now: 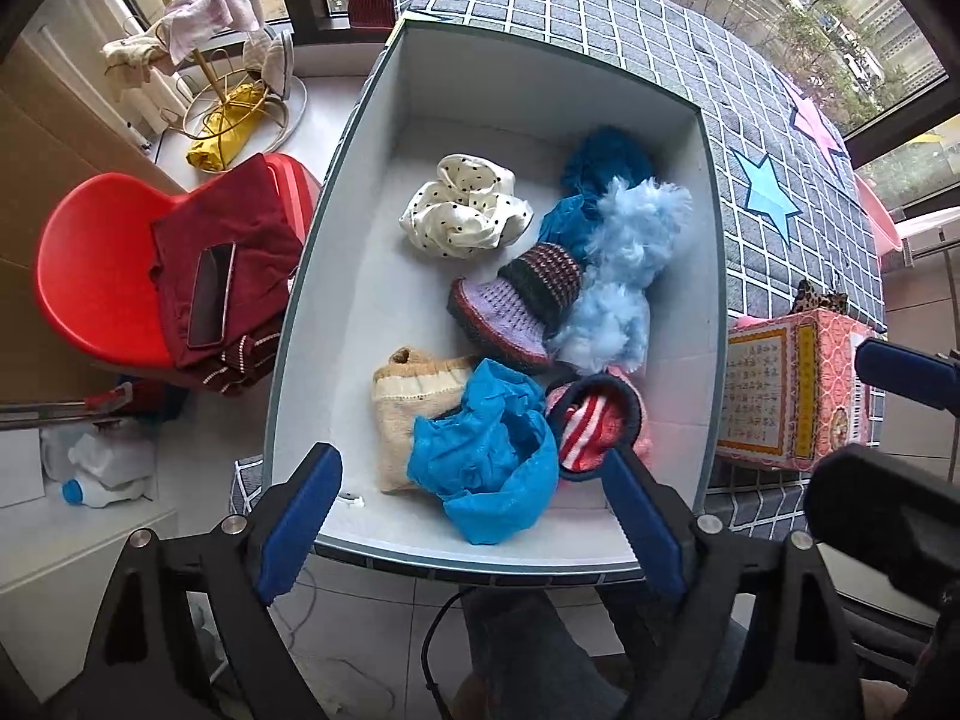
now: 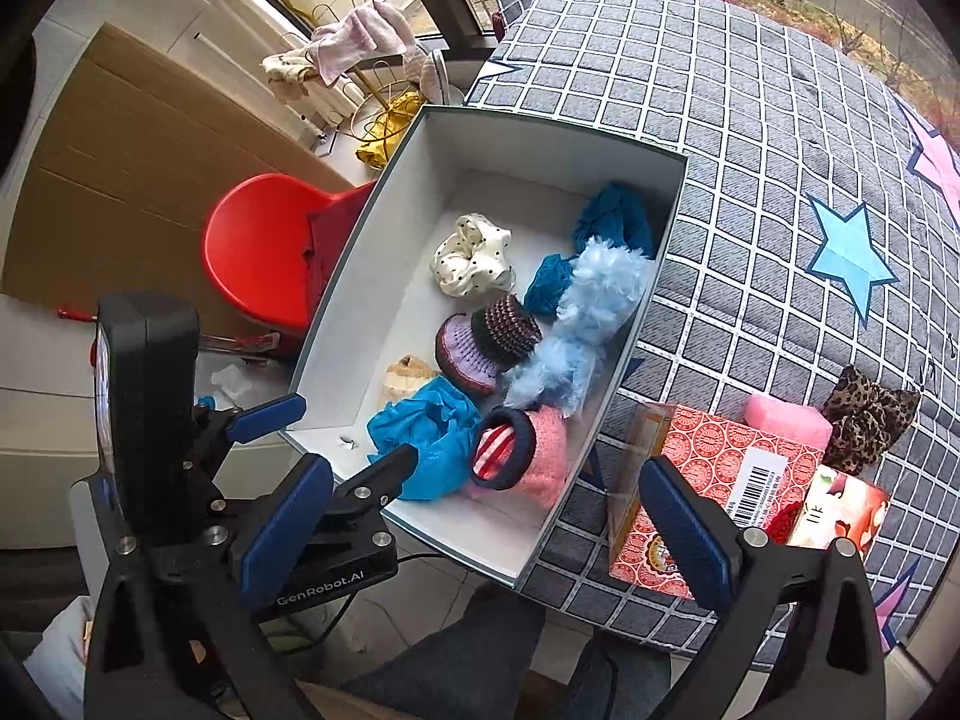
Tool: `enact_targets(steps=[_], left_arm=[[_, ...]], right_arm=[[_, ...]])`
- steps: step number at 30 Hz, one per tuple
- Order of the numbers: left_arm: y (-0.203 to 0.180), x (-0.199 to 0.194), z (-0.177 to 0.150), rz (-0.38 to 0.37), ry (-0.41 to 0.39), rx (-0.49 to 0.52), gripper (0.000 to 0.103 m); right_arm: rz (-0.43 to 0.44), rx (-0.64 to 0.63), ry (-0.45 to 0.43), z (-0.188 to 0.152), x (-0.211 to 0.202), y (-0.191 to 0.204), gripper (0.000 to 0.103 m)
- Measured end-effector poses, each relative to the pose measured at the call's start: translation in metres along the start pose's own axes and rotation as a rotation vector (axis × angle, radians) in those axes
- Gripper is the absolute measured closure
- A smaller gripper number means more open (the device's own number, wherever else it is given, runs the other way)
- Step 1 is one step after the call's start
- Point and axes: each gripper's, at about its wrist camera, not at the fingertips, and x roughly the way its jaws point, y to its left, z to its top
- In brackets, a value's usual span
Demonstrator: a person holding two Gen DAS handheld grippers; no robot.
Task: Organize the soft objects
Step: 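Withdraw both grippers from the box toward the items on the bedspread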
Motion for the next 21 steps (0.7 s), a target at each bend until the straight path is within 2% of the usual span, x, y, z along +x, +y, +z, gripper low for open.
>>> enact_targets(steps=[12, 18, 21], left_arm=[[-0.016, -0.004, 0.009, 0.004, 0.026, 0.027, 0.012], [-0.043, -0.011, 0.023, -0.009, 0.028, 0.094, 0.012], [-0.06, -0.014, 0.032, -0.041, 0.034, 0.119, 0.012]], right_arm=[[0.015, 0.03, -0.039, 0.001, -0.017, -0.015, 0.0], [0.007, 0.088, -0.082, 0.002, -0.035, -0.044, 0.0], [0.001, 0.13, -0.105, 0.001, -0.045, -0.065, 0.0]])
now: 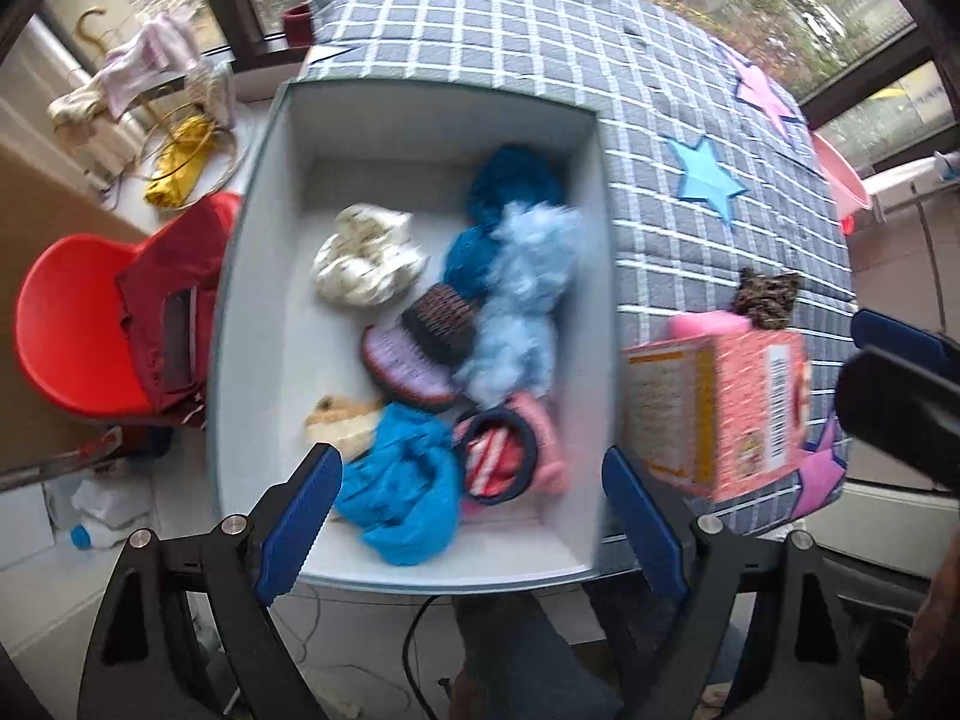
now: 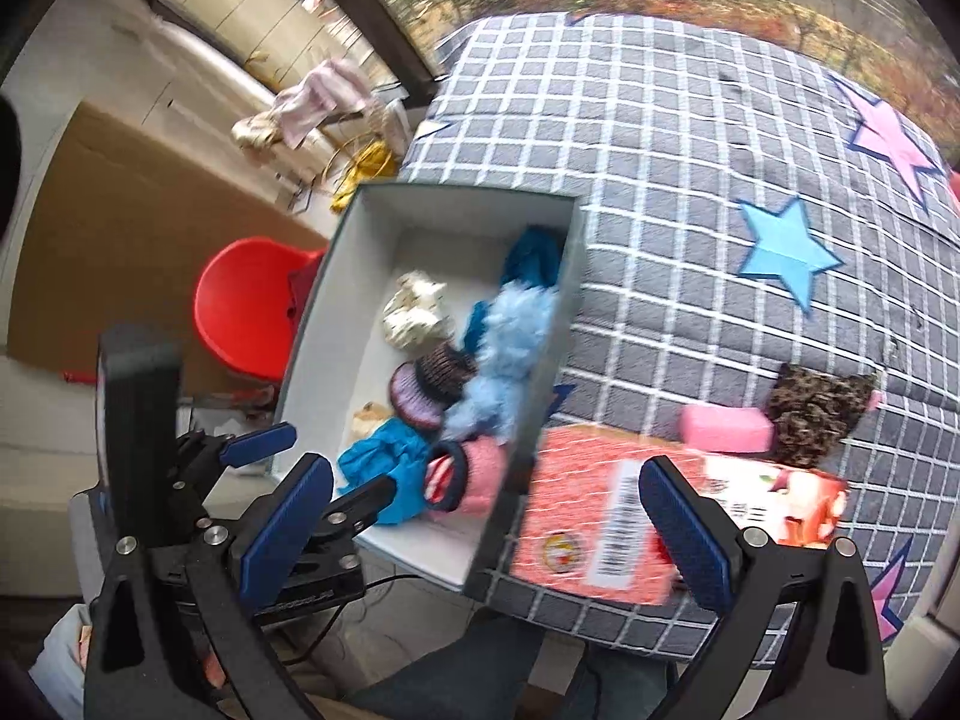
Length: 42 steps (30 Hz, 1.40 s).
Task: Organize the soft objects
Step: 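Withdraw both grippers from the box toward the items on the bedspread, then grasp the leopard-print scrunchie with right gripper while left grasps the pink foam sponge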
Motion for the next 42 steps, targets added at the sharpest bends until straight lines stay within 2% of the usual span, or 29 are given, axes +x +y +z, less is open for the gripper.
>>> enact_targets(steps=[5, 9, 13, 16, 20, 23, 26, 30, 39, 41, 42], left_arm=[[-0.032, -0.002, 0.022, -0.029, 0.015, 0.066, 0.012], [-0.063, 0.0, 0.039, -0.057, 0.044, 0.128, 0.012], [-0.09, 0.003, 0.052, -0.073, 0.069, 0.152, 0.012], [-0.111, 0.009, 0.061, -0.072, 0.084, 0.16, 0.012], [-0.126, 0.013, 0.066, -0.061, 0.1, 0.162, 0.012], [-0.135, 0.019, 0.069, -0.05, 0.116, 0.153, 0.012], [-0.139, 0.023, 0.07, -0.045, 0.136, 0.127, 0.012], [-0.149, 0.03, 0.075, -0.041, 0.156, 0.098, 0.012], [-0.178, 0.061, 0.1, -0.035, 0.218, 0.02, 0.012], [-0.184, 0.068, 0.105, -0.036, 0.229, 0.0, 0.012], [-0.187, 0.072, 0.108, -0.035, 0.237, -0.012, 0.012]], right_arm=[[-0.036, 0.103, -0.043, 0.003, -0.018, -0.052, 0.0], [-0.076, 0.216, -0.045, -0.001, -0.021, -0.105, 0.0], [-0.109, 0.329, -0.01, -0.006, -0.012, -0.157, 0.0], [-0.116, 0.368, 0.033, -0.008, 0.002, -0.182, 0.0], [-0.112, 0.355, 0.106, -0.006, 0.031, -0.196, 0.0], [-0.062, 0.382, 0.14, -0.004, 0.048, -0.207, 0.0], [-0.149, 0.366, 0.155, 0.003, 0.063, -0.215, 0.0], [-0.194, 0.34, 0.18, 0.013, 0.084, -0.228, 0.0], [-0.213, 0.279, 0.242, 0.017, 0.117, -0.243, 0.0], [-0.2, 0.267, 0.247, 0.015, 0.118, -0.245, 0.006], [-0.187, 0.266, 0.25, 0.013, 0.119, -0.247, 0.022]])
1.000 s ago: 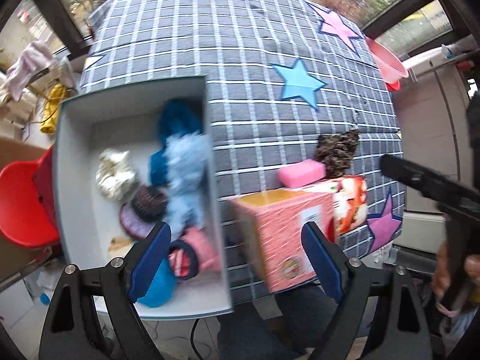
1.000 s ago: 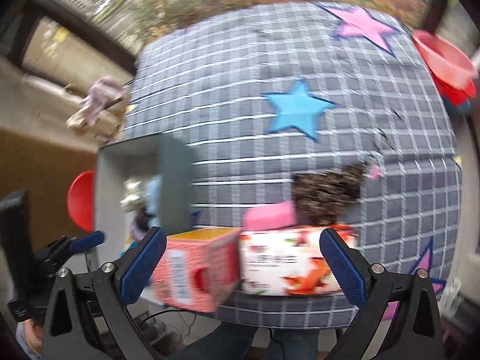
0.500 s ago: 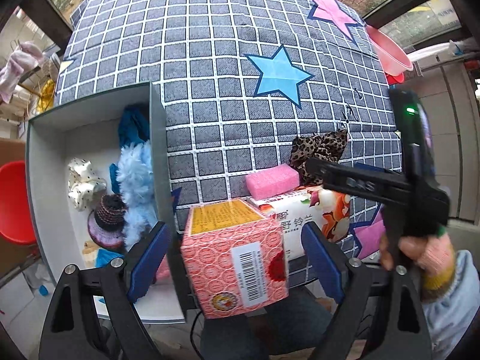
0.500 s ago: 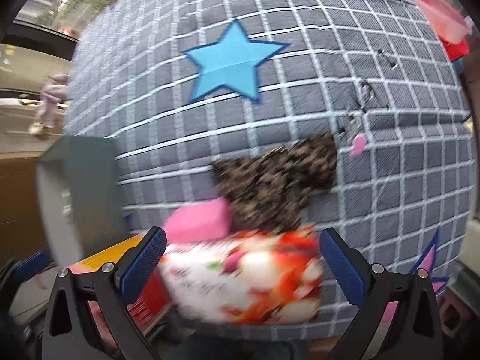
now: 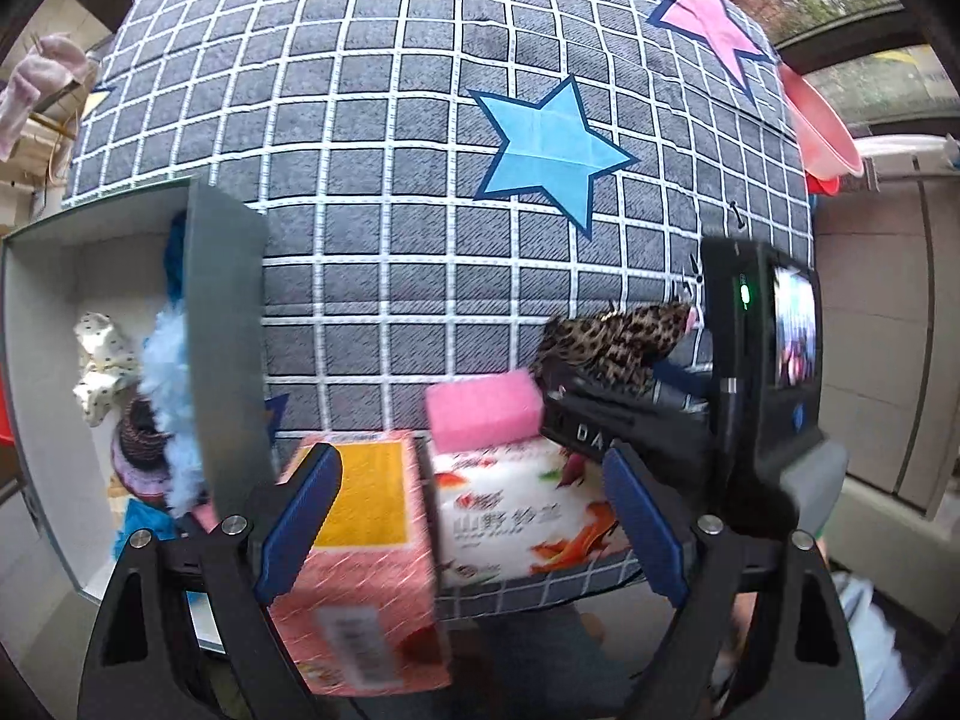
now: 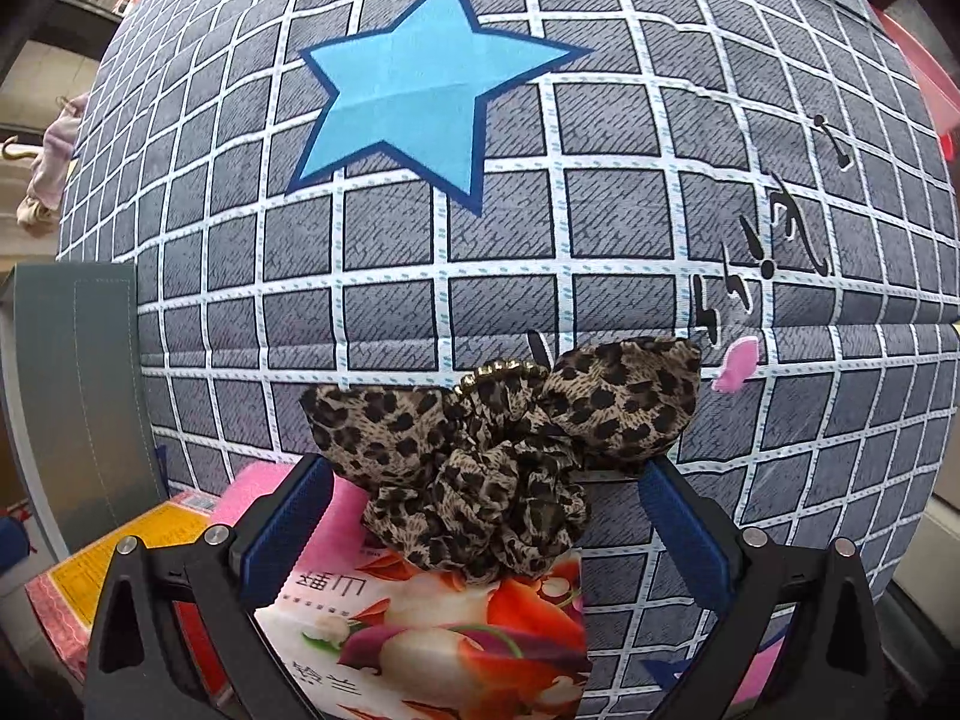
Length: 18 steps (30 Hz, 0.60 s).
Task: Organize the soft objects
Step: 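Grasp the leopard-print scrunchie with right gripper while left grasps the pink foam sponge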
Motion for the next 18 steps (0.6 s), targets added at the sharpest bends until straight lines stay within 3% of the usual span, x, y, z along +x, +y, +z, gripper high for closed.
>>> enact_targets(steps=[1, 4, 7, 11, 14, 18], left_arm=[[-0.003, 0.003, 0.002, 0.005, 0.007, -0.007, 0.012], [-0.013, 0.016, 0.011, 0.033, 0.035, -0.02, 0.012], [-0.021, 0.036, 0.02, 0.046, 0.086, -0.028, 0.012], [-0.031, 0.08, 0.036, 0.063, 0.226, -0.027, 0.012], [-0.034, 0.112, 0.044, 0.115, 0.32, -0.019, 0.012], [-0.033, 0.135, 0.048, 0.17, 0.388, -0.019, 0.012]], right_arm=[[0.021, 0.005, 0.011, 0.0, 0.002, -0.004, 0.041], [0.102, 0.028, 0.029, -0.009, 0.009, -0.019, 0.061], [0.144, 0.052, 0.007, -0.012, 0.002, -0.043, 0.063], [0.185, 0.091, -0.02, -0.014, -0.011, -0.075, 0.063], [0.206, 0.114, -0.035, -0.017, -0.02, -0.095, 0.063], [0.241, 0.144, -0.046, -0.008, -0.039, -0.103, 0.063]])
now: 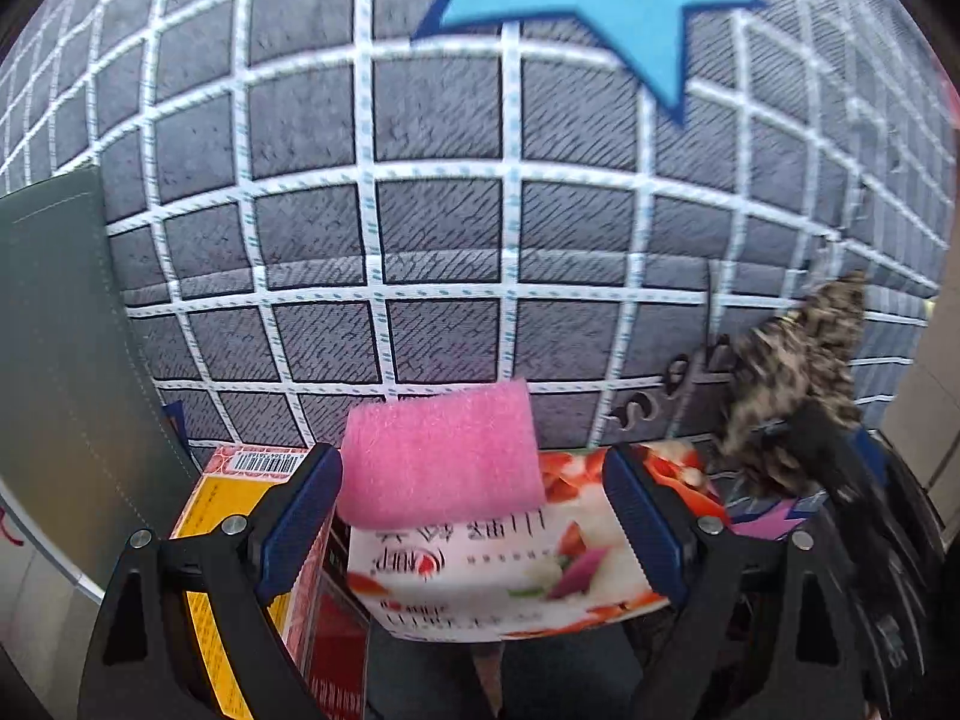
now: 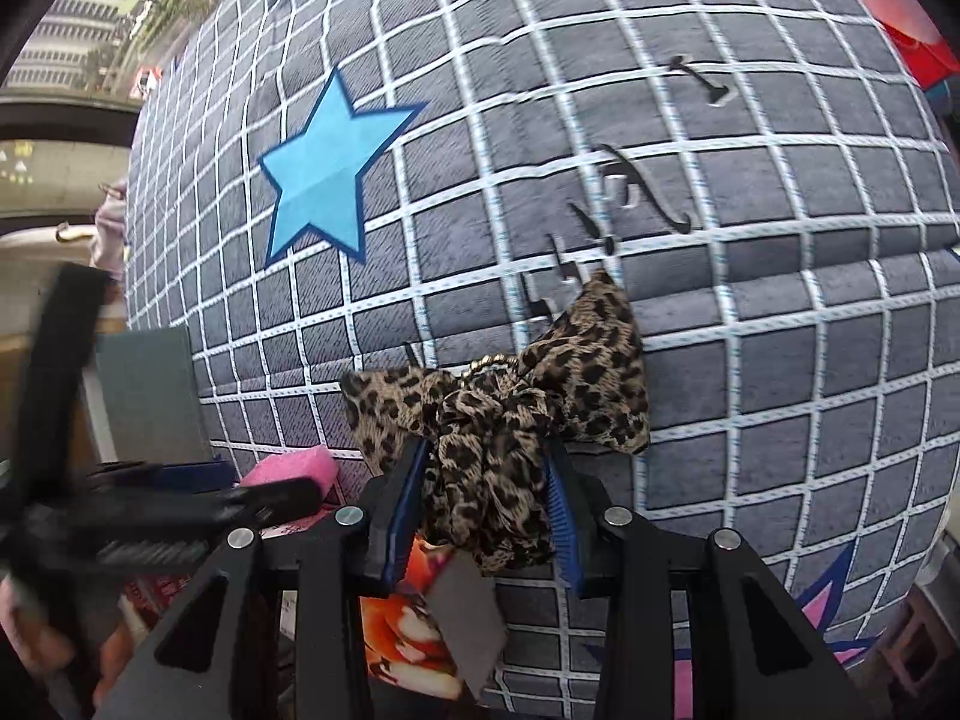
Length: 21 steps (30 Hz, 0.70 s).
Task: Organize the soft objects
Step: 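Grasp the leopard-print scrunchie with right gripper while left grasps the pink foam sponge, then lift the sponge and scrunchie with both grippers toward the white box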
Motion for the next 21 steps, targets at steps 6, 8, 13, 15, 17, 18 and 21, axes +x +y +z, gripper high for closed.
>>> enact_targets(steps=[6, 8, 13, 15, 17, 18, 21], left_arm=[[0.003, 0.018, 0.012, 0.026, 0.052, -0.007, 0.012], [0.006, 0.022, 0.017, 0.023, 0.064, -0.024, 0.012], [0.016, 0.031, 0.018, -0.005, 0.069, -0.025, 0.013], [0.022, 0.036, 0.018, -0.02, 0.06, -0.037, 0.013], [0.033, 0.038, 0.012, -0.022, 0.043, -0.039, 0.013], [0.035, 0.038, 0.012, -0.023, 0.037, -0.037, 0.013], [0.041, 0.034, 0.015, -0.016, 0.018, -0.023, 0.013]], right_arm=[[0.042, 0.025, -0.01, -0.002, -0.005, -0.006, 0.063], [0.047, 0.022, -0.01, -0.002, -0.01, -0.013, 0.063], [0.055, 0.014, 0.005, -0.004, -0.005, -0.02, 0.062], [0.058, 0.006, 0.021, -0.004, 0.004, -0.015, 0.053], [0.042, -0.005, 0.023, -0.004, 0.008, -0.013, 0.038], [0.039, -0.018, 0.024, -0.004, 0.01, -0.012, 0.034], [0.006, -0.059, 0.032, -0.003, 0.019, -0.004, 0.034]])
